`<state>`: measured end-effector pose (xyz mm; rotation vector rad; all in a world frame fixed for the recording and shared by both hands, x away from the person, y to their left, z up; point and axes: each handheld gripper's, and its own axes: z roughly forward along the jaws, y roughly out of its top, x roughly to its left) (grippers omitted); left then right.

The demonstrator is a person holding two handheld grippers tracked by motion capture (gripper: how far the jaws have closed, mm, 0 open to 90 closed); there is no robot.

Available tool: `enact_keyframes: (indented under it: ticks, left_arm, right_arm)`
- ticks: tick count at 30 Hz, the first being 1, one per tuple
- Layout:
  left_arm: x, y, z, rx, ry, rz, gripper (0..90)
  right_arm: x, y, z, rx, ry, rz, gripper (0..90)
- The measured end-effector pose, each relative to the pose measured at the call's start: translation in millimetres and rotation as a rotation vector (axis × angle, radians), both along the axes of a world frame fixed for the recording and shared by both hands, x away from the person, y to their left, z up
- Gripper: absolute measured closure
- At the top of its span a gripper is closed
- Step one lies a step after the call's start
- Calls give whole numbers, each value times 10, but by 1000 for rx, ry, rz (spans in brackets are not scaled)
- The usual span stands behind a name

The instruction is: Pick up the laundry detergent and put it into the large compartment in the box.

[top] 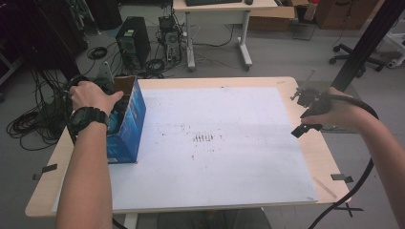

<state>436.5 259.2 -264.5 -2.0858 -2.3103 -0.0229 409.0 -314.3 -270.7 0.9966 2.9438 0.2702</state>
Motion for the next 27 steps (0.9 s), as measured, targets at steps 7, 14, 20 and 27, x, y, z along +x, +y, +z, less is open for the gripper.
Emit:
enact_keyframes:
  ticks: [7, 14, 20, 27]
  left_arm:
    - [-15, -7, 88, 4, -15, 3, 221]
    - [-36, -16, 203, 3, -37, 1, 209]
    - [-60, -33, 344, -7, -61, -3, 197]
    - [-84, -62, 493, -25, -82, -21, 184]
  right_arm:
    - [-2, 11, 8, 1, -2, 2, 171]
    - [-10, 13, 13, 1, -3, 3, 171]
    - [-13, 26, 30, 0, -6, 7, 171]
    - [-20, 31, 48, 1, -8, 7, 170]
